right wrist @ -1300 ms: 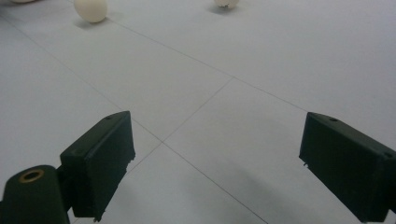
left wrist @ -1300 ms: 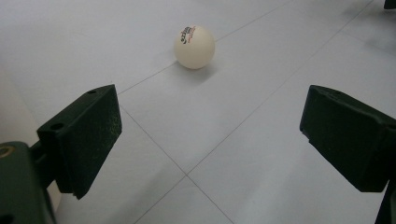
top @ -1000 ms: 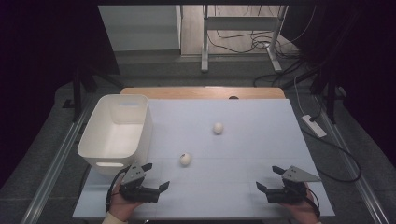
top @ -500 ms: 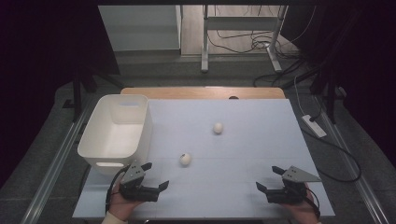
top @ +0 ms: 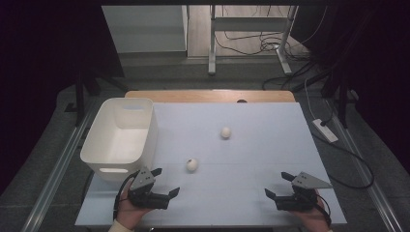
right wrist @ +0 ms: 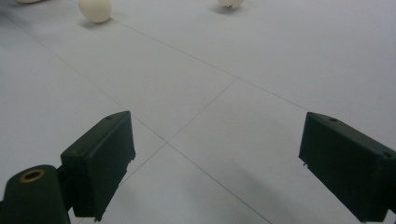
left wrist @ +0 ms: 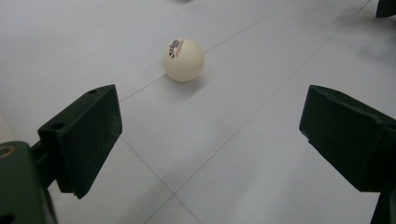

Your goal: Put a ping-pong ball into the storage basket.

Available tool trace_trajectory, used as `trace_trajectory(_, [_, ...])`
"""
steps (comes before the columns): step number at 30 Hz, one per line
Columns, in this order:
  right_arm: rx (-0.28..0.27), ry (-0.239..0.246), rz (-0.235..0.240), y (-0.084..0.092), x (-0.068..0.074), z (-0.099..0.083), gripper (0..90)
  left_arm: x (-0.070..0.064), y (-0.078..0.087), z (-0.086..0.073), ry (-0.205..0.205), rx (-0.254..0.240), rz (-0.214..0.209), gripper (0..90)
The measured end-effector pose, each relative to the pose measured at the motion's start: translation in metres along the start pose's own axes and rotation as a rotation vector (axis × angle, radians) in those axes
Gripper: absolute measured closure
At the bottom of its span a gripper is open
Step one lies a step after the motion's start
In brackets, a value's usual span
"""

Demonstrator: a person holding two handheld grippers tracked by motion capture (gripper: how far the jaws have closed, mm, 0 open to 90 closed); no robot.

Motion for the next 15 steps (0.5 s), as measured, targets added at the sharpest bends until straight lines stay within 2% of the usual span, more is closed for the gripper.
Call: trace_trajectory(15, [-0.001,-0.002,0.003,0.001,0.000,0.000,10.5,-0.003,-0.005,0.014,0.006,0.023,-0.015,7.0])
Point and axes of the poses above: each handheld gripper's, and its own axes: y roughly backward along the jaws, z roughly out of its top, x roughly to its left, the point moved 3 cm from there along -y, roughly forward along the jaws, and after that the axes turned 4 degrees about x, right-handed, at the moved point
